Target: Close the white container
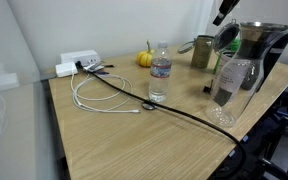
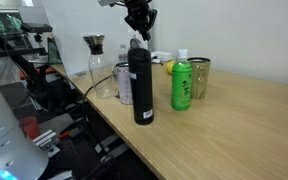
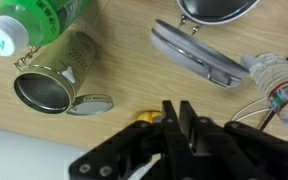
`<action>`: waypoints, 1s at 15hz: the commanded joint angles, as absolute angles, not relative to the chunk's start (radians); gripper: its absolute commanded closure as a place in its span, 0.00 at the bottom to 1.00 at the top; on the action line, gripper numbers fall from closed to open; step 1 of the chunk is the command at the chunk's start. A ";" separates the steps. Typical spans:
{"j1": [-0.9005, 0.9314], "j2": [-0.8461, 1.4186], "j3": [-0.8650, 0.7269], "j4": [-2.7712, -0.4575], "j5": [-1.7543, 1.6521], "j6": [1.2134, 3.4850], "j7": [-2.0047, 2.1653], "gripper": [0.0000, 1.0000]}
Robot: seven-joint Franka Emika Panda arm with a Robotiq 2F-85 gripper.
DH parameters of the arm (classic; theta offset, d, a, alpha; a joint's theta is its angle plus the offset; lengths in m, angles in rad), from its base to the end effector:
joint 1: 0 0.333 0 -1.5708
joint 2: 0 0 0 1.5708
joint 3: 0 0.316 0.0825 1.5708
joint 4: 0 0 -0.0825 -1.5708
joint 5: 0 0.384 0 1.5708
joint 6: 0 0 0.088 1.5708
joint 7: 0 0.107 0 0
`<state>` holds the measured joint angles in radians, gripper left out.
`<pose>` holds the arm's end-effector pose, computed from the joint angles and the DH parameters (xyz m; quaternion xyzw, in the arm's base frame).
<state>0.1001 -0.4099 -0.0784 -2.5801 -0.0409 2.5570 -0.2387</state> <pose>0.4352 0.0095 0.4408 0.9711 0.1420 0.1909 0.0192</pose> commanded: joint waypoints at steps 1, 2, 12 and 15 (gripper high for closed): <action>0.085 -0.405 -0.061 -2.586 -0.039 2.570 -0.235 1.00; 0.086 -0.406 -0.060 -2.585 -0.040 2.560 -0.237 1.00; 0.063 -0.433 -0.034 -2.635 -0.082 2.529 -0.217 1.00; 0.059 -0.440 -0.030 -2.646 -0.096 2.525 -0.208 1.00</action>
<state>0.0880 -0.4176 -0.0550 -2.6301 -0.0710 2.5457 -0.2293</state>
